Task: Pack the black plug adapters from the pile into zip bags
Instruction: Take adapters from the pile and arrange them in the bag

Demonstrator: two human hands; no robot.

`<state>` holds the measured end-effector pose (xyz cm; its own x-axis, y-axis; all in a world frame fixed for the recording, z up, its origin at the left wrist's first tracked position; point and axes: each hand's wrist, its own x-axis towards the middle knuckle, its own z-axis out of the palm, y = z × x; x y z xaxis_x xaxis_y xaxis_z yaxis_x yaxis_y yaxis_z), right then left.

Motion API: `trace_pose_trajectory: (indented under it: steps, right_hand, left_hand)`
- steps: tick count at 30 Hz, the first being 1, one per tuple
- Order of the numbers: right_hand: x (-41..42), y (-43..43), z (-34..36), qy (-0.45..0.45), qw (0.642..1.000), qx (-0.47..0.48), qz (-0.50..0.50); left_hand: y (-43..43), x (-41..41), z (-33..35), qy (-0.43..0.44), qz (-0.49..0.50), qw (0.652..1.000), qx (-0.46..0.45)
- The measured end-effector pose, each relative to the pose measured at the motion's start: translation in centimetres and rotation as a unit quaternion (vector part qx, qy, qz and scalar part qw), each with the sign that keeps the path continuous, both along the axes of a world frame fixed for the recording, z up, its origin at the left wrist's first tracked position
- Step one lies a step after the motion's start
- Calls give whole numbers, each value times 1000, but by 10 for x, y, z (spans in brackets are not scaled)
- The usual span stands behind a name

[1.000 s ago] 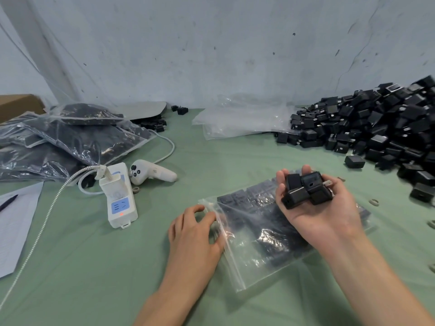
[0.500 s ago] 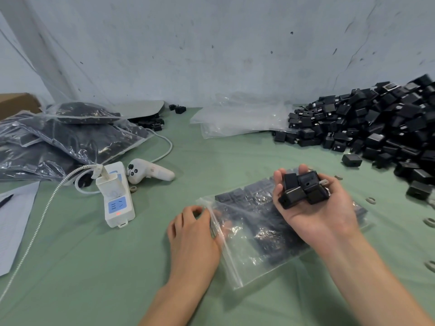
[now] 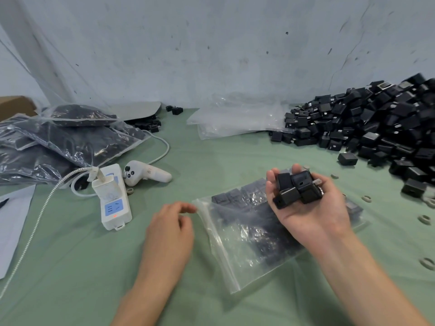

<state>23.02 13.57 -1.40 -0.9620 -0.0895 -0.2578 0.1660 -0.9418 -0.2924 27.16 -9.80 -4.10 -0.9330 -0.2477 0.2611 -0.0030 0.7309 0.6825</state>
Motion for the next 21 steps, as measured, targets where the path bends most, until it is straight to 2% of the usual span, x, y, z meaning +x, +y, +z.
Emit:
trace_pose_trajectory:
  steps: [3,6,9,12,17,21]
  right_hand:
    - [1,-3,0,0,1000,2,8]
    - [2,-10,0,2,1000,-4,19]
    - [4,-19,0,10,999,7,36]
    - [7,-30,0,14,998,18,59]
    - [13,-38,-1,10,996,26,89]
    - [14,-39,-2,-26,996,28,75]
  left_hand:
    - [4,2,12,87,19,994,68]
    - [24,9,22,128,-78,985,85]
    - [48,13,26,120,-177,973,82]
    - [64,9,25,88,-223,967,84]
    - [63,5,22,56,-240,969,10]
    - [53,12,22,50,-262,960,-81]
